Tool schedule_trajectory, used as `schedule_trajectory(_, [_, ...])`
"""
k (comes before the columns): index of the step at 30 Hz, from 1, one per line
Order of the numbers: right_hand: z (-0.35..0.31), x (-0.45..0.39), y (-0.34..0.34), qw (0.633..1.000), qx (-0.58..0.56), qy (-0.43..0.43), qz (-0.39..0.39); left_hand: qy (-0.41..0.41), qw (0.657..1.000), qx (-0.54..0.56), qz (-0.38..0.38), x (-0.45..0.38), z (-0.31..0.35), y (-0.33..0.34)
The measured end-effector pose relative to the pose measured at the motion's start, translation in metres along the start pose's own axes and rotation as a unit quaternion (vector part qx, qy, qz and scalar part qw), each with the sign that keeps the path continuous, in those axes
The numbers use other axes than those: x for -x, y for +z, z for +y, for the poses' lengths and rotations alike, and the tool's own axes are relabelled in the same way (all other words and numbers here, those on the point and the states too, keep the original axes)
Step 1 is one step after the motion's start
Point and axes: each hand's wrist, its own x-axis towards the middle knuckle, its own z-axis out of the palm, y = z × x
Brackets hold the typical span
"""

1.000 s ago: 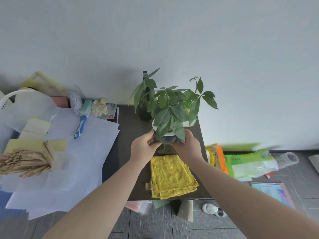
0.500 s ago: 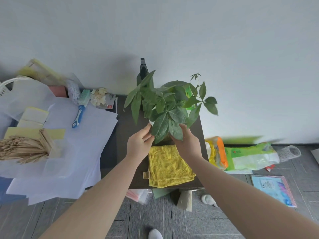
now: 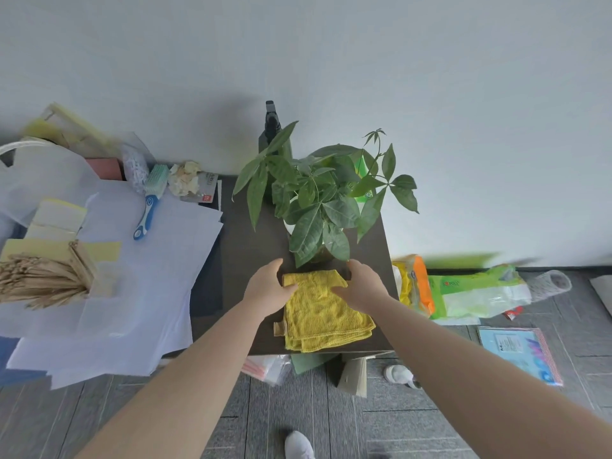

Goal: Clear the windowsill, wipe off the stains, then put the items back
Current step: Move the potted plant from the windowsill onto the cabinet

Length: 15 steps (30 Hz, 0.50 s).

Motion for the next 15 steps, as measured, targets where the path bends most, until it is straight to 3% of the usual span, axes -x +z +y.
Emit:
schedule_trajectory(7, [-0.001, -0.001, 0.007, 0.997, 0.008, 0.076, -0.020, -0.004, 0.997, -0.072, 0.004, -0.010, 0.005, 0.009])
schedule_trajectory(15, [0.019, 0.026, -0.016, 0.990, -0.114, 0.063, -0.045, 0.009, 0.999, 0.001, -0.034, 0.011, 0.027, 0.004])
